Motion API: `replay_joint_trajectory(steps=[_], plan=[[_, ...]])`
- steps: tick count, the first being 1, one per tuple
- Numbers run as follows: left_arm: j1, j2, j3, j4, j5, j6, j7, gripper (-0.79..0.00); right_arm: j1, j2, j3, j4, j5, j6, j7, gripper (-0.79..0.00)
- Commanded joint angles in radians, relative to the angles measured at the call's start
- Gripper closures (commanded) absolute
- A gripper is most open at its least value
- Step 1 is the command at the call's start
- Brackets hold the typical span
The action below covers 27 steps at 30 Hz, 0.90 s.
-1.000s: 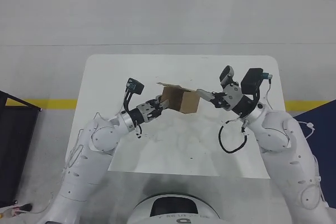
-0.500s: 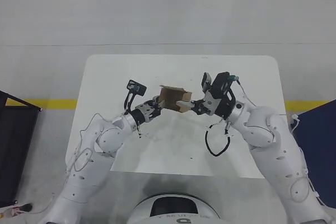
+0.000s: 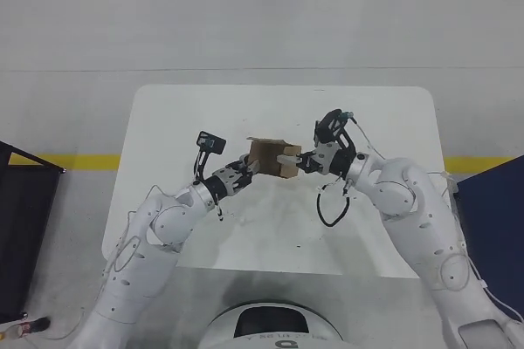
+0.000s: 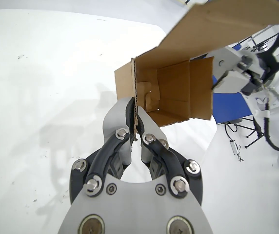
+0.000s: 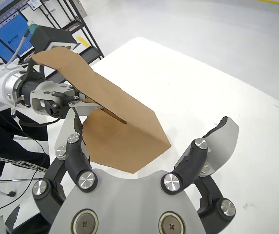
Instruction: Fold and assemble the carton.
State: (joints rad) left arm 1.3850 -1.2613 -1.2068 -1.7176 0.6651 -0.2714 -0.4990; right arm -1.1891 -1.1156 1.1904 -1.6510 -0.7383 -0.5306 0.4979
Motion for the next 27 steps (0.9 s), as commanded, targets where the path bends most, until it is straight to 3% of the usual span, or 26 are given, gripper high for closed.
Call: replay_joint_trajectory(steps=[1,20,27], plan=[[0.0,0.0,0.001,-0.001,-0.009,-0.002,0.0,0.0,0.009,-0.001,-0.007,0.012,0.0,0.002,0.007,-0.785],[-0.044,-0.003,0.043,0.093,-0.15,-0.023,-0.012,0.0,0.063,-0.008,-0.043,0.152,0.08,-0.019,0.038,-0.785],[-0.076,-0.006,0.063,0.147,-0.177,-0.02,-0.019,0.0,0.084,-0.011,-0.072,0.189,0.094,0.006,0.102,-0.785]])
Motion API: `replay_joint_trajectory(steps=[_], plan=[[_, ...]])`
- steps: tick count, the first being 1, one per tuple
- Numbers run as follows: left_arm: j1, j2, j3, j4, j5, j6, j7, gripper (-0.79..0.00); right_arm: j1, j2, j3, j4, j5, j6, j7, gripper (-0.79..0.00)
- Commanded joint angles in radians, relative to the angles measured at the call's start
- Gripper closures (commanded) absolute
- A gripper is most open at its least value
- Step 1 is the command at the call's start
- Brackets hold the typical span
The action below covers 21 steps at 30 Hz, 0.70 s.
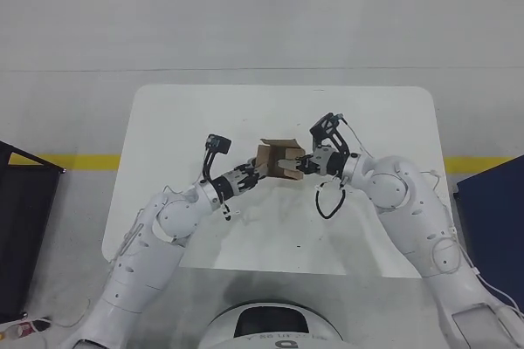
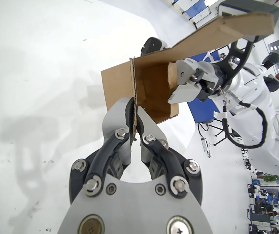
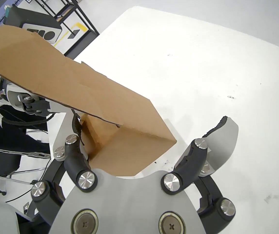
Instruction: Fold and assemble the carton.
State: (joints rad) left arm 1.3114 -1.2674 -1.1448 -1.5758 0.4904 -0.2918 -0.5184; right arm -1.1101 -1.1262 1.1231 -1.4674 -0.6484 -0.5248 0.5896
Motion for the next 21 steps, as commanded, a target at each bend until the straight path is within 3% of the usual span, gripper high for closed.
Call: replay_joint_trajectory(steps=[1,11,21], plan=[[-0.005,0.0,0.003,0.01,-0.004,0.0,0.002,0.0,0.011,-0.001,-0.01,0.014,0.006,0.001,0.022,-0.785],[-0.018,0.0,0.016,0.06,-0.045,0.009,-0.025,0.0,0.053,-0.009,-0.048,0.071,0.033,-0.004,0.059,-0.779],[-0.033,0.0,0.031,0.106,-0.079,0.0,-0.034,0.0,0.107,-0.023,-0.092,0.184,0.075,-0.026,0.064,-0.416]])
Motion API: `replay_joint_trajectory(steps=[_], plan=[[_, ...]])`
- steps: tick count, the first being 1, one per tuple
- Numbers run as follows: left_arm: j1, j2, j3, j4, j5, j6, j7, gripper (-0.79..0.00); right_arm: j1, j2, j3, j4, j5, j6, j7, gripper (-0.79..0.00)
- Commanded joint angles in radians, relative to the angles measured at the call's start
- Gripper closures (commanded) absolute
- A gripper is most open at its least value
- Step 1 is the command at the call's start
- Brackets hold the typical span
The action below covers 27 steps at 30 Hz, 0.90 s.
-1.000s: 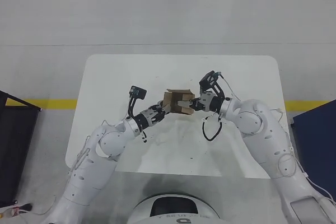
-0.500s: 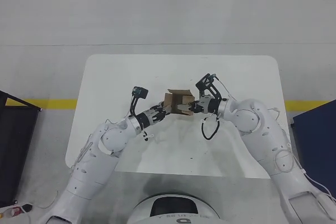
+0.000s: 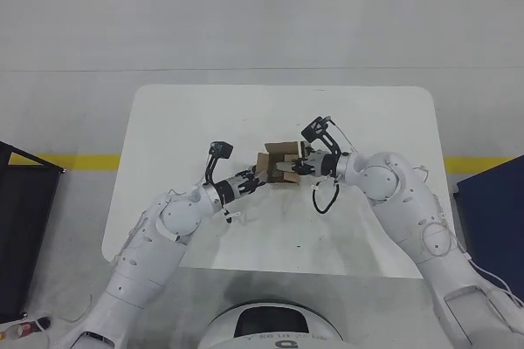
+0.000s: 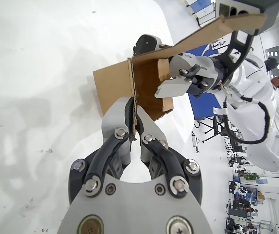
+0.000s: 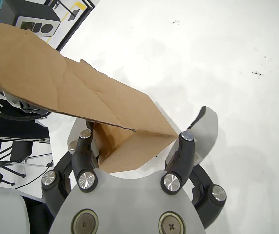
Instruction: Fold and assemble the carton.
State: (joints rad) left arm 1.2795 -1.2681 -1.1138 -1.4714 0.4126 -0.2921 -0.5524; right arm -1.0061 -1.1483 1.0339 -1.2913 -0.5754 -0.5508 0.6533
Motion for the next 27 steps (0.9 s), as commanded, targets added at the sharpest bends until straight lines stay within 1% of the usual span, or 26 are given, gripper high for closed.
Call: replay_joint_trajectory(steps=[1,4,10,12,13,15,17,21,23,26,27], plan=[[-0.002,0.0,0.001,0.002,-0.002,0.0,0.0,0.0,0.008,-0.002,-0.007,0.016,0.004,0.0,0.0,-0.391],[-0.005,0.001,0.003,0.003,-0.004,0.001,0.001,0.0,0.02,-0.006,-0.017,0.037,0.01,-0.004,0.001,-0.376],[-0.011,0.0,0.014,0.007,-0.005,0.006,0.004,0.0,0.022,-0.005,-0.017,0.043,0.009,0.001,-0.004,-0.391],[-0.013,0.0,0.017,0.008,0.0,0.009,0.005,0.0,0.017,-0.003,-0.012,0.032,0.002,0.01,-0.004,-0.468],[-0.014,0.001,0.018,0.008,0.008,0.015,0.007,0.0,0.013,-0.002,-0.009,0.024,-0.004,0.018,-0.003,-0.529],[-0.014,0.001,0.021,0.005,0.02,0.023,0.014,0.0,0.004,0.001,-0.003,0.001,-0.019,0.039,0.004,-0.56],[-0.013,0.002,0.023,-0.001,0.049,0.036,0.034,0.0,-0.01,0.006,0.007,-0.036,-0.037,0.07,0.012,-0.548],[-0.003,0.002,0.023,-0.037,0.119,0.061,0.109,0.0,-0.055,0.017,0.037,-0.124,-0.071,0.124,0.015,-0.465],[0.005,0.003,0.027,-0.059,0.158,0.071,0.136,0.0,-0.077,0.022,0.052,-0.165,-0.085,0.146,0.021,-0.388],[0.015,0.002,0.035,-0.085,0.188,0.071,0.17,0.0,-0.099,0.027,0.065,-0.207,-0.093,0.168,0.033,-0.351],[0.017,0.002,0.038,-0.09,0.197,0.069,0.179,0.0,-0.102,0.028,0.068,-0.21,-0.097,0.175,0.038,-0.32]])
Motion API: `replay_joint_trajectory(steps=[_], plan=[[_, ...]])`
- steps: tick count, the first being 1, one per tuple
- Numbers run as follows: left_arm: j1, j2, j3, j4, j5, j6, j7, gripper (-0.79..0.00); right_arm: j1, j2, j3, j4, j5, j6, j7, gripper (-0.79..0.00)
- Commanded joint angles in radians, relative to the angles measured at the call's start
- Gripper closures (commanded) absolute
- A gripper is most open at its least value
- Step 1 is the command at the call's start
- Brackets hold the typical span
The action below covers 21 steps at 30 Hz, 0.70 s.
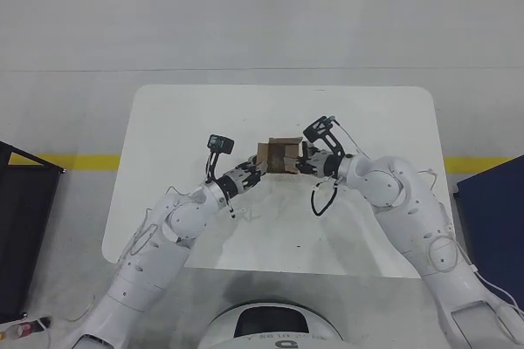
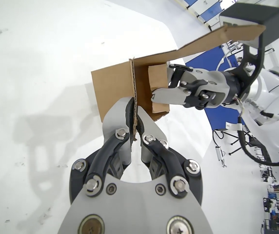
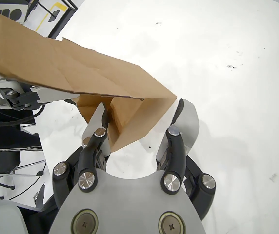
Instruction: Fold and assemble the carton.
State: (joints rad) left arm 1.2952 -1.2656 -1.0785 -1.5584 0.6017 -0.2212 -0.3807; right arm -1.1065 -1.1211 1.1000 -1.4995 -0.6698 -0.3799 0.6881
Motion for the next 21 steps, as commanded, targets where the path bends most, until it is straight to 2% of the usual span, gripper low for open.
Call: replay_joint_trajectory(steps=[1,2,3,6,15,16,17,18,19,21], plan=[[0.003,-0.001,0.004,-0.006,0.011,-0.004,0.017,0.0,-0.002,0.001,0.002,-0.004,-0.002,0.01,0.006,-0.277],[0.003,-0.001,0.006,-0.008,0.02,-0.005,0.027,0.0,-0.002,0.0,0.002,-0.002,0.002,0.014,0.006,-0.252],[0.005,-0.001,0.007,-0.009,0.025,-0.005,0.037,0.0,0.0,0.0,0.002,0.001,0.005,0.017,0.006,-0.145],[0.01,-0.001,0.007,-0.012,0.035,-0.007,0.056,0.0,0.004,-0.001,0.001,0.002,0.009,0.021,0.004,0.0],[0.023,0.001,0.008,-0.034,0.084,0.016,0.057,0.0,-0.001,-0.001,0.004,-0.016,-0.003,0.051,-0.011,0.0],[0.022,0.0,0.009,-0.034,0.082,0.017,0.054,0.0,-0.001,-0.001,0.004,-0.014,0.002,0.044,-0.015,-0.249],[0.021,0.0,0.009,-0.033,0.079,0.018,0.045,0.0,-0.001,-0.001,0.004,-0.013,0.009,0.033,-0.019,-0.366],[0.019,0.0,0.009,-0.032,0.076,0.021,0.036,0.0,-0.002,-0.001,0.007,-0.012,0.019,0.018,-0.025,-0.61],[0.017,0.0,0.009,-0.032,0.071,0.024,0.028,0.0,-0.005,0.0,0.013,-0.01,0.028,0.003,-0.031,-0.72],[0.012,0.001,0.006,-0.028,0.055,0.029,0.003,0.0,-0.014,0.003,0.028,-0.013,0.05,-0.023,-0.038,-0.739]])
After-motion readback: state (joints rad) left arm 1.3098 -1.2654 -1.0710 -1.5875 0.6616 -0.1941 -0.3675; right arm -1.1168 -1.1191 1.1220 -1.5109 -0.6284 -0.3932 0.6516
